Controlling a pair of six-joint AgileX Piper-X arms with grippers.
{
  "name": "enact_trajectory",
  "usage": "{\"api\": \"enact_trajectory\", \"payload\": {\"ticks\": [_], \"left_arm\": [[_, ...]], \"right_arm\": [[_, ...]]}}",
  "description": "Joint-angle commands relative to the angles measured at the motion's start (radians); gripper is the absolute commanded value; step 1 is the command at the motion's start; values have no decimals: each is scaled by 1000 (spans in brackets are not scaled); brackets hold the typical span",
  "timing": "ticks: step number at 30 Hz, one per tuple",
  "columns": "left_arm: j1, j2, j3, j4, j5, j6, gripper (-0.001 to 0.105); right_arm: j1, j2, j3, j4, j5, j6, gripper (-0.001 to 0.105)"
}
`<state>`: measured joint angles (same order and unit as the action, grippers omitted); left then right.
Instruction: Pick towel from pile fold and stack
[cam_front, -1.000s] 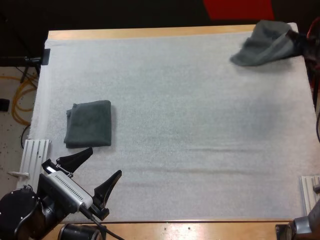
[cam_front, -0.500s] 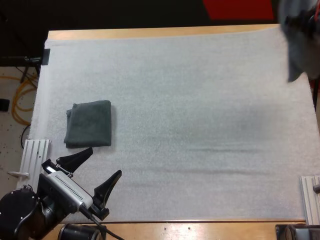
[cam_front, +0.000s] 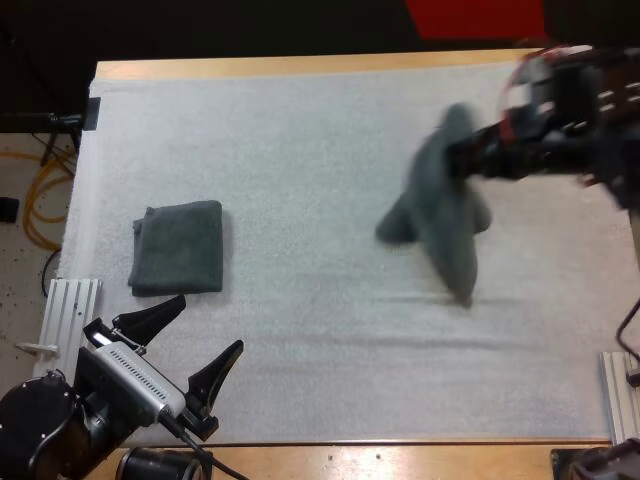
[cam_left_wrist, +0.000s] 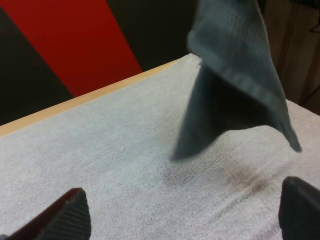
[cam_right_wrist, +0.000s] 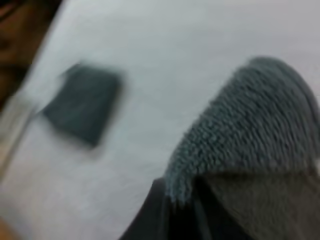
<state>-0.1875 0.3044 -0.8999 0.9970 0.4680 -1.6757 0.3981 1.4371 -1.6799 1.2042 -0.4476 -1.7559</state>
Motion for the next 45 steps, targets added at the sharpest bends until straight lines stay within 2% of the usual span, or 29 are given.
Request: {"api": "enact_trajectory", "payload": {"ticks": [1,6,10,11,13,14,18,21,26,32,34,35,38,39,40,42,45], "left_arm": [[-3,3,-2,-9,0,-11,74],[-3,3,-2,-7,0,-11,74],[-3,3,-2,-7,0,-11,74],[-3,3,-2,-7,0,-11,74],[-3,3,-2,-7,0,-11,74],[-3,3,-2,-7,0,-11,74],[-3,3,-2,-7,0,-11,74],[-3,3,-2,-7,0,-11,74],[-3,3,-2,-7,0,-11,74],[-3,3,-2,-7,0,-11,74],[-3,3,4,-7,0,-11,74],[-3,3,7,-7,0,-11,74],[-3,3,15,-7,0,-11,74],[-3,3,16,-7,0,-11,74],[-3,3,16,-7,0,-11,74],[-3,3,16,-7,0,-11,74],[-3,3,16,-7,0,-11,74]], "right_arm": [[38,-10,-5,5,-30,5,0],[207,1,-5,5,-29,18,0],[259,31,6,4,-45,28,0],[254,50,42,-11,-64,28,0],[236,70,95,-44,-66,25,0],[203,99,163,-97,-66,25,0],[87,231,283,-282,-66,25,0],[8,334,289,-330,-66,26,0],[-77,406,289,-384,-59,28,0],[-122,406,262,-430,39,20,2],[-127,406,244,-430,85,0,10],[-129,406,235,-430,102,-3,17],[-129,406,208,-412,146,-4,53],[-129,406,195,-403,167,-4,70],[-129,406,184,-394,183,-6,81],[-129,406,152,-344,226,-16,90],[-129,385,113,-239,238,-24,86]]}}
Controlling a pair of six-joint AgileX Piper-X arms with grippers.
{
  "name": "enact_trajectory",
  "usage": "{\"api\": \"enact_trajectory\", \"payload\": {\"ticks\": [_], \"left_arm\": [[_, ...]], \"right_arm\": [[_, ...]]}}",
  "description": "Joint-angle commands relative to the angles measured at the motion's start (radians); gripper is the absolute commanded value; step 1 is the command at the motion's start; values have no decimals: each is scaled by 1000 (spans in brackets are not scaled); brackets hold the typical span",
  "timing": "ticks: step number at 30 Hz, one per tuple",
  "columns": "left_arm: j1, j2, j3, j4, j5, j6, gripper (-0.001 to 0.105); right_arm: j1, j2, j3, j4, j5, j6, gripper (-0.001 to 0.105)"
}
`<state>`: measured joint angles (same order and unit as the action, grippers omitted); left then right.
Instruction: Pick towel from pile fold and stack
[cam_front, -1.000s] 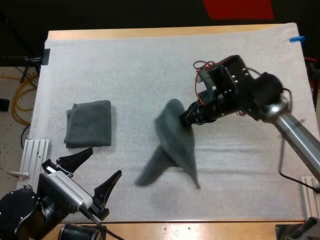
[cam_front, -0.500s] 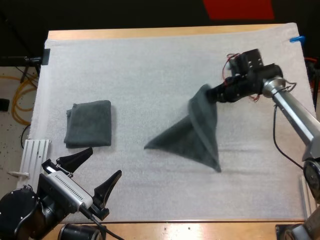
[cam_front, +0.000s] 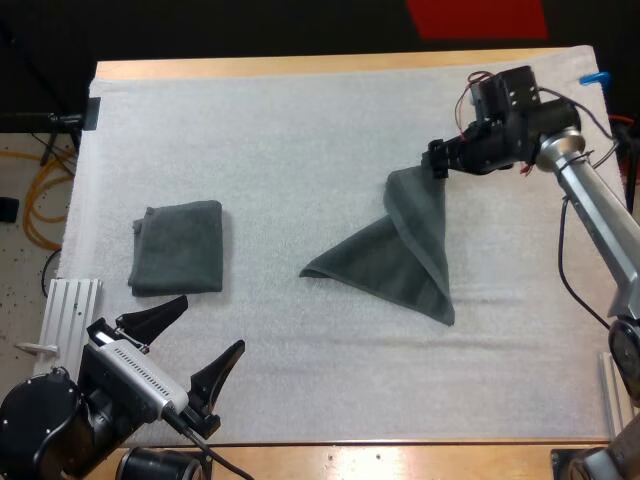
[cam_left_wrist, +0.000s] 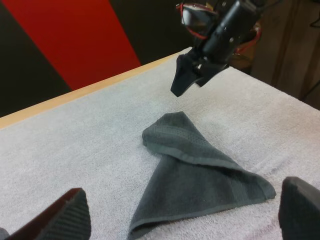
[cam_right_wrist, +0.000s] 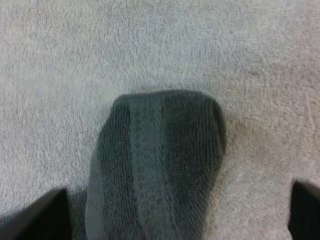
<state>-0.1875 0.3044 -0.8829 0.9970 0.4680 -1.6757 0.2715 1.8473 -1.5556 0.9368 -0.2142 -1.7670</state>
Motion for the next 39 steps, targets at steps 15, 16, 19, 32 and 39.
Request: {"api": "enact_trajectory", "payload": {"ticks": [15,16,19,32,39], "left_arm": [[-3,3,-1,-7,0,-7,74],[-3,3,-1,-7,0,-7,74],[-3,3,-1,-7,0,-7,74],[-3,3,-1,44,0,-7,74],[-3,3,-1,54,0,-7,74]], "right_arm": [[78,-533,245,241,3,50,70],[78,-575,279,240,3,62,70],[78,-697,400,236,3,102,70],[78,-813,924,-159,-63,300,70],[78,-613,965,-352,-189,338,70]]}}
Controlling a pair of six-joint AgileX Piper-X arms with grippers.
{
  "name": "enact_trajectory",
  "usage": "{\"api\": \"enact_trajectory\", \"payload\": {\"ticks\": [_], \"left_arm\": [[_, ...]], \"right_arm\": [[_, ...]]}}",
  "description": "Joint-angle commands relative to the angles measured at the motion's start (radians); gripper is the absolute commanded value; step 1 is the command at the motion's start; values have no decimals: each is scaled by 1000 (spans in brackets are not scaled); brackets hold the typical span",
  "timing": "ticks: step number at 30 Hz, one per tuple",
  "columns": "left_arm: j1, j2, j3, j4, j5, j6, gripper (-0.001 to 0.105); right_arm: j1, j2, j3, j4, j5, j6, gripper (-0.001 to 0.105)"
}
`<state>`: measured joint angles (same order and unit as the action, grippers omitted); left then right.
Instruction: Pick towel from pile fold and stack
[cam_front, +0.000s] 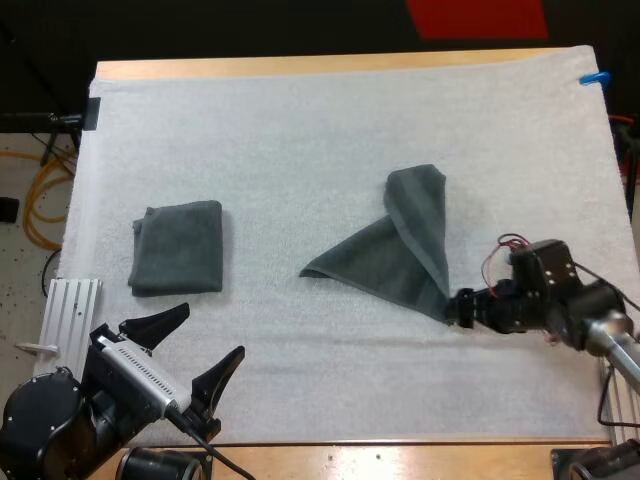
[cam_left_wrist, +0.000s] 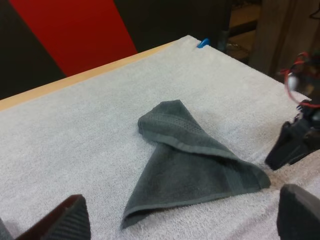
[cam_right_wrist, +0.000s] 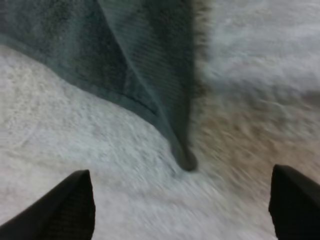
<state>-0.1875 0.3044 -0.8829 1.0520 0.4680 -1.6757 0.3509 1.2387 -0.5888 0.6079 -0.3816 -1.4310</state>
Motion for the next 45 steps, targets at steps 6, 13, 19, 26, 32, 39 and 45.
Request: {"api": "enact_trajectory", "payload": {"ticks": [6,13,19,26,32,39,45], "left_arm": [[-3,3,-1,-1,0,-9,74],[-3,3,-1,-1,0,-9,74],[-3,3,-1,-1,0,-9,74],[-3,3,-1,5,0,-9,74],[-3,38,1,92,0,38,74],[-3,208,1,102,9,153,74],[-81,375,1,79,33,145,74]], "right_arm": [[-2,148,-2,-86,-98,16,70],[-2,230,-2,-144,-120,22,41],[-2,239,-2,-146,-89,22,7],[-2,189,-2,-112,-65,16,0],[-2,-21,-2,89,-9,-17,0],[-2,-249,15,360,67,-32,0],[-2,-336,40,416,121,0,0]]}}
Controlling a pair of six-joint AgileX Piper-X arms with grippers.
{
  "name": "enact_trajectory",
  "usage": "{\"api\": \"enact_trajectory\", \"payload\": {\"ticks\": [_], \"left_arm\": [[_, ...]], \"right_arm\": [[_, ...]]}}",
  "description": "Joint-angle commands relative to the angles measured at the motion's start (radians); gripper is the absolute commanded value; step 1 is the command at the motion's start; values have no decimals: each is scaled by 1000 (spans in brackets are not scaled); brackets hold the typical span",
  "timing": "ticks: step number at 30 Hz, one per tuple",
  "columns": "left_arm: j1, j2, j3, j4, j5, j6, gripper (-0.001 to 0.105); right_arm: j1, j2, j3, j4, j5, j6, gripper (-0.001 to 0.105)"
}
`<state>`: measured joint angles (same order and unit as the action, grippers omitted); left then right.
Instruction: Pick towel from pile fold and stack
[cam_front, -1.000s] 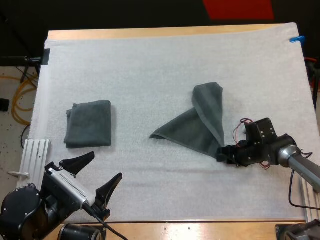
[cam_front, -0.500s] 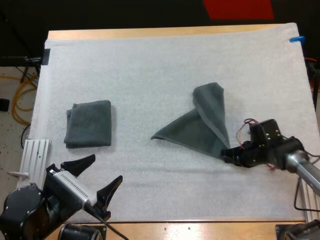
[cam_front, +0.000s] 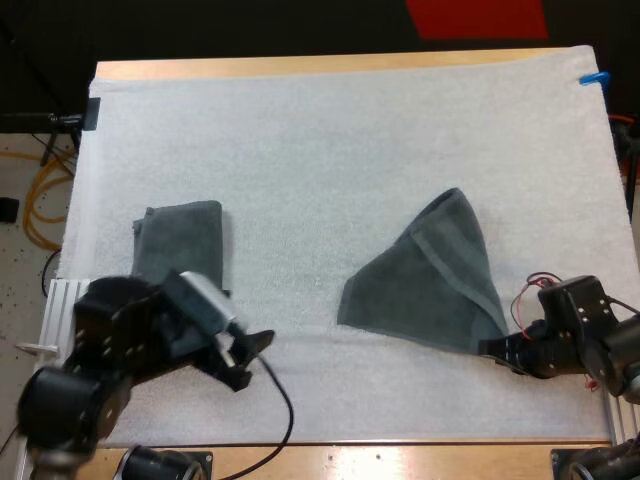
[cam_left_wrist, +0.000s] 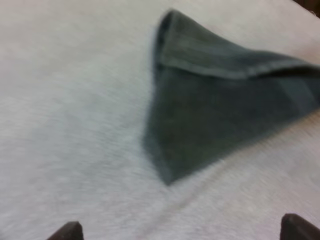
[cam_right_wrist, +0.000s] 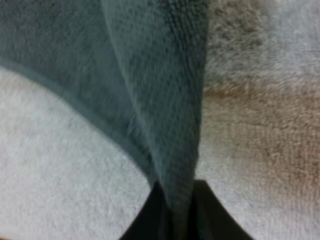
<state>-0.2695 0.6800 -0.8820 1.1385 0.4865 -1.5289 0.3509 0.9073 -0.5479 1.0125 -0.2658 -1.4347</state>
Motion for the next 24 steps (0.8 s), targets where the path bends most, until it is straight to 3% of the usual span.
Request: {"api": "enact_trajectory", "payload": {"ticks": [1,4,9,14,17,24], "left_arm": [[-26,23,0,-17,11,-7,74],[-131,125,0,-62,-39,-46,74],[-303,359,0,-193,-278,-168,74],[-425,566,0,-316,-334,-201,74],[-504,690,-11,-365,-414,-201,74],[-570,931,-97,-349,-522,-224,73]], "right_arm": [[-2,-8,-1,17,5,4,0],[-2,-11,-1,18,8,4,0],[-2,-11,-1,18,8,4,0],[-2,-11,-1,18,8,4,0],[-2,-11,-1,19,8,4,0],[-2,-11,-1,26,8,4,0]]}}
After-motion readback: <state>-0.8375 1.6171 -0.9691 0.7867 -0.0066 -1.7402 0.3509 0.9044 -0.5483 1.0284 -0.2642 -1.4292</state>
